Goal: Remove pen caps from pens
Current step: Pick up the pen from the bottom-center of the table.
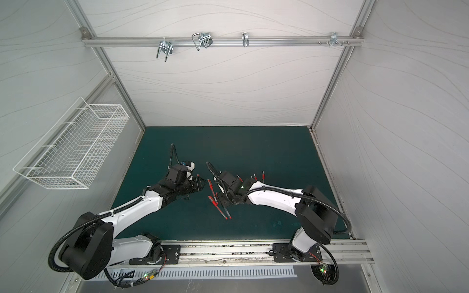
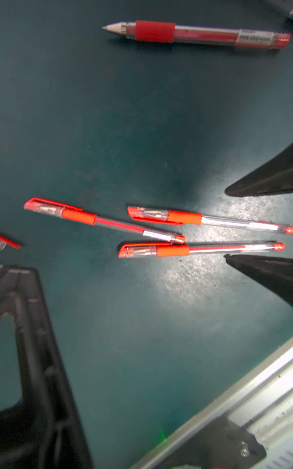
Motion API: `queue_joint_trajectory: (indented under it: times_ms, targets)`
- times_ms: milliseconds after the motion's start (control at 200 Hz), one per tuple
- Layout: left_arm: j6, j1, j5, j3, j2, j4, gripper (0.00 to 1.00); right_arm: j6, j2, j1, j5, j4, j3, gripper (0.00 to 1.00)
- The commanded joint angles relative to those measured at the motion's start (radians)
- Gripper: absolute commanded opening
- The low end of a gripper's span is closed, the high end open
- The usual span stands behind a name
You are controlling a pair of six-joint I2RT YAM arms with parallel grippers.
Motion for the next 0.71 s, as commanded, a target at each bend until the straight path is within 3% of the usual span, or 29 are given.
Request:
queue_joint_trajectory:
  times_ms: [0, 445, 700]
  targets:
    - [0.009, 0.0, 0.041, 0.03, 0.023, 0.044, 0.44, 0.0, 0.037, 0.003, 0.01, -0.031, 0.005, 0.38]
    - [0.002, 0.0, 0.117, 0.059, 0.092, 0.042, 0.4, -0.019, 0.153, 0.046, 0.034, -0.067, 0.046, 0.38]
    - [-0.002, 0.0, 0.121, 0.068, 0.094, 0.014, 0.39, -0.024, 0.188, 0.083, 0.107, -0.095, 0.071, 0.32]
